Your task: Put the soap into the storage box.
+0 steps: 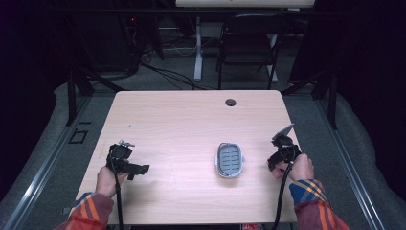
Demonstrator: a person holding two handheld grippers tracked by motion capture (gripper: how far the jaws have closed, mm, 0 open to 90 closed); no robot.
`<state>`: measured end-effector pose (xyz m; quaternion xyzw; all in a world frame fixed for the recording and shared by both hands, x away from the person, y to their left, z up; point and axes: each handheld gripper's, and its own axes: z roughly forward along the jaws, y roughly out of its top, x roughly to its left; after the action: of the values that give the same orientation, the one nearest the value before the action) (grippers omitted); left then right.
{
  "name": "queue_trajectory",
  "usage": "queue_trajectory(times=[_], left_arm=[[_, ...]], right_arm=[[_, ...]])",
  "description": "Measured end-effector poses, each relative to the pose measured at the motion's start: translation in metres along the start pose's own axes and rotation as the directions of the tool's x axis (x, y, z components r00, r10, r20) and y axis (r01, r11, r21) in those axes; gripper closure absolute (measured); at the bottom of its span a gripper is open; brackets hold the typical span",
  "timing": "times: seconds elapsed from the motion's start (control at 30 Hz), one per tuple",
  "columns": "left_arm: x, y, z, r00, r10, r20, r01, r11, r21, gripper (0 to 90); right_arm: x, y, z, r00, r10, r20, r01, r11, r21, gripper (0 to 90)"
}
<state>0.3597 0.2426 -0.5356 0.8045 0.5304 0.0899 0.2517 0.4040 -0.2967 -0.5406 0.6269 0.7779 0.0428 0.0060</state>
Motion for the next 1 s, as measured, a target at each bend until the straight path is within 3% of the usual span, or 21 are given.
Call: queue_trajectory(times=[0.87, 1.0], left_arm=[[-0.0012, -0.0016, -0.0022, 1.0, -0.003, -0.001, 0.003, 0.9999, -0.015, 0.3], [-0.0014, -0.0017, -0.0024, 1.0, 0.0, -0.002, 0.0, 0.9999, -0.014, 0.3]], right_arm=[[0.0041, -0.0006, 0.0016, 0.9995, -0.026, 0.018, 0.026, 0.999, -0.022, 37.0], [0.0037, 0.0009, 0.0001, 0.9987, -0.048, 0.019, 0.048, 0.999, 0.008, 37.1]])
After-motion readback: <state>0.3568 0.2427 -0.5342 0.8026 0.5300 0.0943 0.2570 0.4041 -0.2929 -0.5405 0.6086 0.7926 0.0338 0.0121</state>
